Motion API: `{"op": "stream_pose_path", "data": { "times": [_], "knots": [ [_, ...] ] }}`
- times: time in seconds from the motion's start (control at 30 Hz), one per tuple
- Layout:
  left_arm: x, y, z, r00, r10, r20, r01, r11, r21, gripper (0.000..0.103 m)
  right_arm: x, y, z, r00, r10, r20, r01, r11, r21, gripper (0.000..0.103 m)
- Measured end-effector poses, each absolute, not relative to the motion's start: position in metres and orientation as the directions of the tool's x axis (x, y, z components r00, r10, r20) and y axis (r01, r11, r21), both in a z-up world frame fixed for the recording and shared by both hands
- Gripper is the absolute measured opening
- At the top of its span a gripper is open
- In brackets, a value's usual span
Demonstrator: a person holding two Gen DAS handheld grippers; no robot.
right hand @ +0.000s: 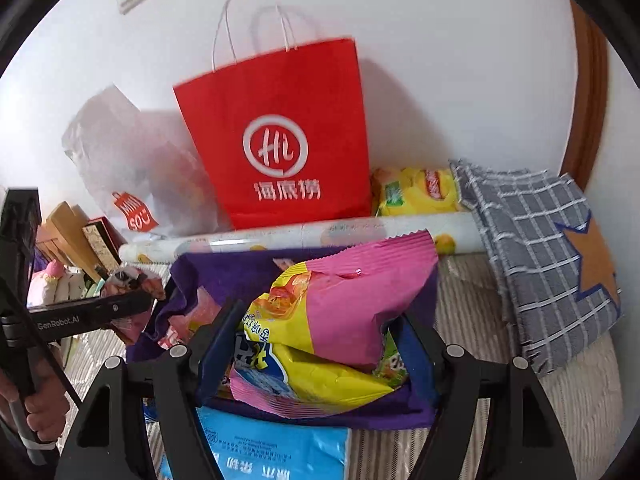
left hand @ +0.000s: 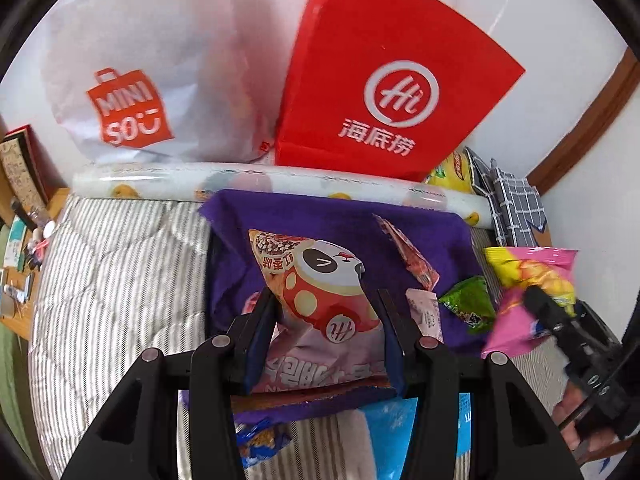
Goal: Organize snacks
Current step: 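Carry both held bags over the purple towel, then lower both bags onto the purple towel and open both tools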
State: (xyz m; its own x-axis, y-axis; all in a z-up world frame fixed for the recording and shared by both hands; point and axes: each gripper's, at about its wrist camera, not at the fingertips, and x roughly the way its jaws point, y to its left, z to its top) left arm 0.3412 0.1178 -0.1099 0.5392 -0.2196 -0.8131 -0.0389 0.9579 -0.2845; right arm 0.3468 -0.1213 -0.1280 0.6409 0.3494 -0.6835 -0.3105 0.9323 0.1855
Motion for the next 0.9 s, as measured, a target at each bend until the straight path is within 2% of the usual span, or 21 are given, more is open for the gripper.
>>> {"op": "stream_pose_path", "data": {
  "times": [0.37,0.9],
  "knots": [
    [0.372,0.095,-0.128,0.502,-0.227,-0.834,-0.006,0.964,-0.266,0.048,0.366,-0.110,-0.166,0.578,0.366,-0.730,-0.324,0.923,0.207,0.073],
    [0.380,0.090,-0.150,0.458,-0.240,-0.856,-0.012,0.961,-0.276,0.048,0.368,-0.105,-0.178,0.569,0.345,-0.746,-0.329,0.927,0.178,0.073]
  ]
}}
